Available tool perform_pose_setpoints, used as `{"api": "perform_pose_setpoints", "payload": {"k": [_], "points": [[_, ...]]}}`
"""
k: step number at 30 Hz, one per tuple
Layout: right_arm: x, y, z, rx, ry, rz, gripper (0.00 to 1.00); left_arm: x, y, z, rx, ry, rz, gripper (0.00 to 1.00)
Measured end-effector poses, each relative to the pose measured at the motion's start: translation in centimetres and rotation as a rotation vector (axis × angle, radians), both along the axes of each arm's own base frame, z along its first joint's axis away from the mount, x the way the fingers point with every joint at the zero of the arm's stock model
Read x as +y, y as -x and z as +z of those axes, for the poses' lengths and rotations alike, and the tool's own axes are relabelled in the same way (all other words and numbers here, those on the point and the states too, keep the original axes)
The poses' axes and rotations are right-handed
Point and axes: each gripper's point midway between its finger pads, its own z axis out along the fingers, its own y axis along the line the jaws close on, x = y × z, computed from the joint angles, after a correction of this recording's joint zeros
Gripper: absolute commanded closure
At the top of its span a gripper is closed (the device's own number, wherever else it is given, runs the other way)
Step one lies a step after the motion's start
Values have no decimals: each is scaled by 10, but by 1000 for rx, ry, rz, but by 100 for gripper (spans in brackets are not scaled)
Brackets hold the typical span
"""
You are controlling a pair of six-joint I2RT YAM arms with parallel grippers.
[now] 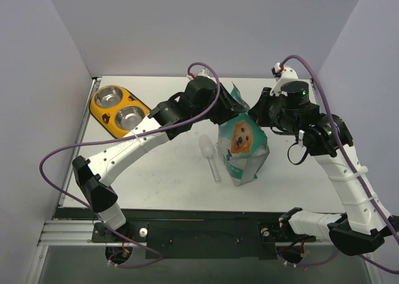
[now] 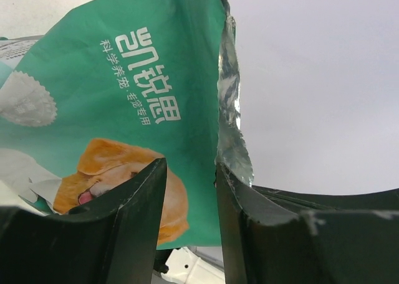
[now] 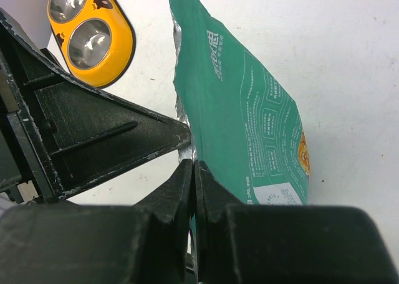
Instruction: Serve the pet food
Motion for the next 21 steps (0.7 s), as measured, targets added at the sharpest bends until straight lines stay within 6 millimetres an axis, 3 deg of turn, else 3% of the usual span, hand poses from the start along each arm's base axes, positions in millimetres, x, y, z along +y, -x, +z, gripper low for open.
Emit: {"api": "perform_pose_setpoints", "payload": {"k": [13,16,21], "points": [[-1,0,4,0,1,-3,100,-3,-5,2,-34,-18,-6,59],[0,0,3,1,1,-3,100,-5,-7,5,-60,-39,-6,68],[-1,-1,4,-1,3,-7,100,-9,-8,13,-115,-82,-9,92]]}}
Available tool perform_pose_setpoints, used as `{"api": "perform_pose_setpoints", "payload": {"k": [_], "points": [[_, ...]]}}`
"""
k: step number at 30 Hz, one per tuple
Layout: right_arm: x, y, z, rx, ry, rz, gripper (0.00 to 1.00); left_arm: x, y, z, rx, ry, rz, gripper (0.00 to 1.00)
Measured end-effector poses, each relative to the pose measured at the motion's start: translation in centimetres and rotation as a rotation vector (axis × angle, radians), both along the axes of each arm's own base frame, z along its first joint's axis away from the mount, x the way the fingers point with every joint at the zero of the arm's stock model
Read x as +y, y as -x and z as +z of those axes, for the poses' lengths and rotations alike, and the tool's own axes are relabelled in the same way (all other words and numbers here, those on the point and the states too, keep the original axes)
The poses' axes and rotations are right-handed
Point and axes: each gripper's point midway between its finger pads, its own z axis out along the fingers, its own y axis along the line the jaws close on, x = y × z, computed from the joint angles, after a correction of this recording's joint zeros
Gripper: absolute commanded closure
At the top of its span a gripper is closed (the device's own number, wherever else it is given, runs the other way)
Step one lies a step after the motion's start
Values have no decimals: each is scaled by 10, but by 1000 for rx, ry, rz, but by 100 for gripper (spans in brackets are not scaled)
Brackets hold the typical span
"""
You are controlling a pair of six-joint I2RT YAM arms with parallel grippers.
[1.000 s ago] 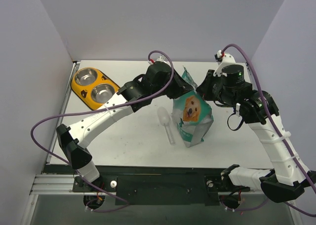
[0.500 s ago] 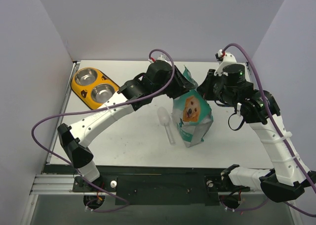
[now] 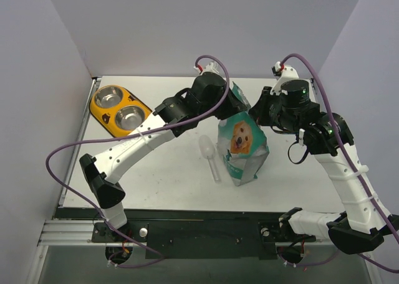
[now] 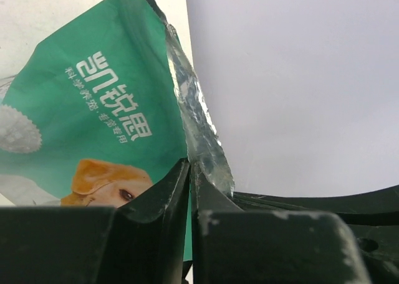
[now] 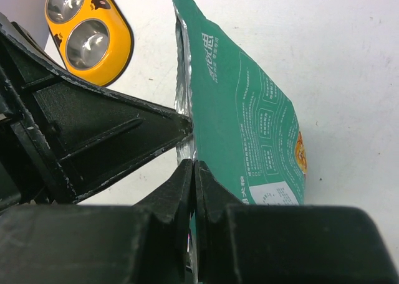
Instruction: Serve the pet food
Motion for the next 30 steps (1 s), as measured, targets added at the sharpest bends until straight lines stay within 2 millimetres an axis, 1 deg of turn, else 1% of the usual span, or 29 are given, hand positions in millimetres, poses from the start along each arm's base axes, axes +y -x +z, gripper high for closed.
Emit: {"api": "perform_pose_setpoints", "payload": {"k": [2,9,12,13,14,16,22,25,26,30], "points": [[0,1,1,1,6,1,100,-1,0,2,-16,-17,-2,100],[-1,-1,0,-17,108,-2,100,1,0,3,-18,-90,10,100],[-1,-3,1,-25,144,-2,93,2,-1,5,-18,-123,20,100],[-1,-2,1,-26,155,0,88,1,0,4,-17,-133,20,100],[-2,-3,1,-26,164,1,86,2,0,5,-18,-142,19,100],[-3,-3,2,-30,176,3,79,4,2,4,-16,-155,19,100],[-2,-6,0,-29,197,16,73,5,2,3,-18,-163,14,100],[1,-6,-1,-26,205,34,73,3,3,2,-23,-155,3,100],[1,-6,-2,-25,207,40,77,2,3,3,-26,-150,-1,100],[0,-7,-3,-25,217,38,81,0,4,3,-31,-144,-15,100]]}}
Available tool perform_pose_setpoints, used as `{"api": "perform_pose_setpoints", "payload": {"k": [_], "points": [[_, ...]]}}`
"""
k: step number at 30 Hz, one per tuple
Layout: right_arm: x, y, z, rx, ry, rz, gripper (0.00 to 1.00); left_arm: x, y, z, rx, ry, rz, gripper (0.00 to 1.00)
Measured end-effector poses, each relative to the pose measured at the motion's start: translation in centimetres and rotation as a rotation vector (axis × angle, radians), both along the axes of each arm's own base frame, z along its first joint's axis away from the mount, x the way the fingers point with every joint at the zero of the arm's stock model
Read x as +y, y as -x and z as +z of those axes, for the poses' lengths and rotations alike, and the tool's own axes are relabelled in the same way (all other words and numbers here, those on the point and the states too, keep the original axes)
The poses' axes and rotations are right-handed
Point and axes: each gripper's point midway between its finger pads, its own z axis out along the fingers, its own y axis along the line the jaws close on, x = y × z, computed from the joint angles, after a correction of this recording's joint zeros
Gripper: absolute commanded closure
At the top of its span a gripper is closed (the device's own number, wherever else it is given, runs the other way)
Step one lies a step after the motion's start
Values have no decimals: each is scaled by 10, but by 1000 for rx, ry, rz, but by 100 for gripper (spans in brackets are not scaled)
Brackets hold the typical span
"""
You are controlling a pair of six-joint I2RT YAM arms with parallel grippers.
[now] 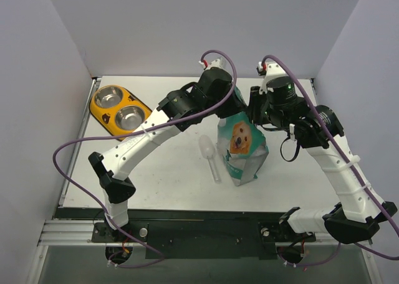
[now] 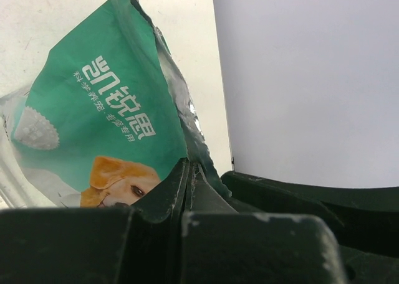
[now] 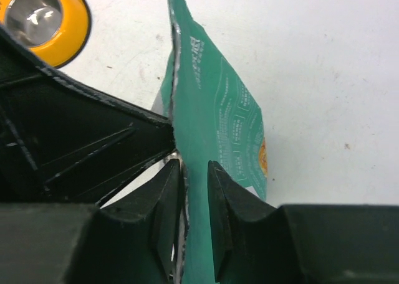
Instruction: Serve the pet food
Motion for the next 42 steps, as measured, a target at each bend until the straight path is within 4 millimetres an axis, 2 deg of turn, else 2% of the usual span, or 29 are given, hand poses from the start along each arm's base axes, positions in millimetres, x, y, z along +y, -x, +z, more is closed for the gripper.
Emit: {"api": "perform_pose_setpoints", "payload": {"k": [5,6,14,21,26,30,31,35,38,40,42], "points": [[-7,-3,-5,-7,36,-34,94,2,1,-1,-1,-8,-3,100],[-7,-4,-5,-7,37,-38,100,2,1,-2,-1,-8,-2,100],[-10,-3,-3,-24,47,-56,100,2,1,-3,16,-1,13,100],[-36,-8,0,-56,106,-164,100,16,9,-13,41,-34,10,100],[-35,-6,-2,-43,104,-145,100,18,11,-12,37,-30,-3,100],[-26,-3,-1,-26,69,-103,76,15,11,-8,30,-13,-24,100],[-25,-2,-2,-19,63,-92,67,14,11,-6,29,-6,-28,100],[-19,-2,-7,8,65,-68,50,12,10,-2,22,12,-42,100],[-16,-6,-15,30,82,-66,22,11,11,-2,20,16,-45,100],[-17,-10,-19,42,107,-76,12,15,11,-4,18,2,-44,100],[-20,-16,-21,55,119,-96,6,16,11,-3,19,7,-44,100]]}}
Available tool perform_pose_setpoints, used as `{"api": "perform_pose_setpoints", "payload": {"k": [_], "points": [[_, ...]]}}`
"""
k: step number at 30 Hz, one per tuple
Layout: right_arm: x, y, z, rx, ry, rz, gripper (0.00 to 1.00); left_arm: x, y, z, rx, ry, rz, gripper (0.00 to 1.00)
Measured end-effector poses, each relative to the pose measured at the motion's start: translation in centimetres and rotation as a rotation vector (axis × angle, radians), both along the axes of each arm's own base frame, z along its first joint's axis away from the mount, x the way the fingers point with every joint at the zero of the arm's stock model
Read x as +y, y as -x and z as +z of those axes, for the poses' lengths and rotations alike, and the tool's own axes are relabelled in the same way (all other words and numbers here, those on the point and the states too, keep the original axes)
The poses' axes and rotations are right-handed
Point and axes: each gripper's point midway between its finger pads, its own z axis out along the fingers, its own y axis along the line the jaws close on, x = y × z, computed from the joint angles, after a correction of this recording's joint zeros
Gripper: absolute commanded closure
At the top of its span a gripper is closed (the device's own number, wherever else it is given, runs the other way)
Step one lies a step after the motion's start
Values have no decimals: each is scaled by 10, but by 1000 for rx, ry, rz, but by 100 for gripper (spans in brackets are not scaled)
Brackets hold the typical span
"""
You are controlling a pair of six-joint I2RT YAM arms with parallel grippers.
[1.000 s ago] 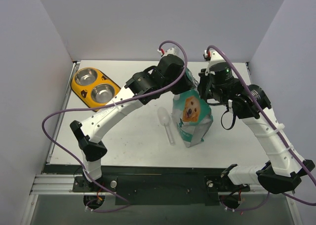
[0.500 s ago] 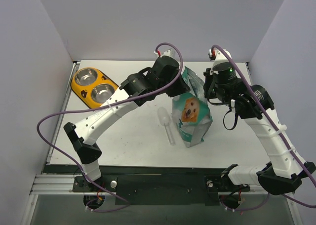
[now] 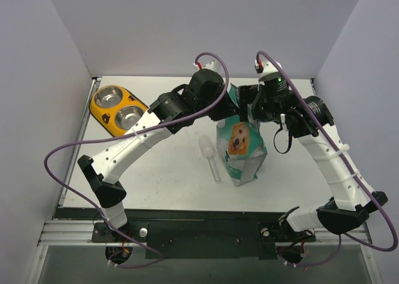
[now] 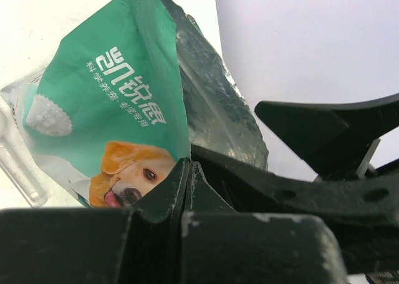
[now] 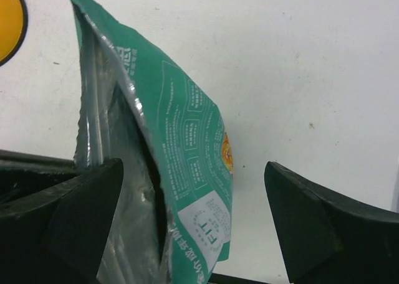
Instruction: Serve the pet food
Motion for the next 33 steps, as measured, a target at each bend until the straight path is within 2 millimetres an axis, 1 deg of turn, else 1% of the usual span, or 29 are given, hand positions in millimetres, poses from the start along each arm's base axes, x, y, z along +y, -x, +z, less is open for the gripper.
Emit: {"api": "perform_pose_setpoints", "payload": {"k": [3,4,5,6,7,8,10,13,14,15,20,25,33], "points": [[-3,-4,1,1,11,-31,5,1,1,2,-4,4,-2,100],[-3,-3,0,3,10,-36,11,1,1,3,-5,5,-2,100],[-4,-3,0,6,10,-39,20,2,2,3,-4,6,-4,100],[-5,-2,0,10,9,-41,41,2,3,3,-5,7,-4,100],[-4,-2,0,15,4,-37,58,3,3,3,-5,8,-4,100],[-3,0,0,20,0,-26,83,3,3,3,-7,10,-4,100],[-1,1,2,27,-18,-15,93,4,4,3,-7,11,-5,100],[5,2,2,40,-46,-6,93,3,5,4,-7,16,-11,100],[5,2,2,43,-48,-8,98,2,5,4,-7,17,-12,100],[6,1,2,46,-50,-10,100,2,5,4,-7,19,-13,100],[5,1,0,63,-71,-27,100,1,5,5,-8,22,-17,100],[10,0,-1,112,-116,-2,100,1,5,4,-10,26,-17,100],[6,0,-3,119,-100,-10,100,1,5,4,-13,34,-17,100]]}}
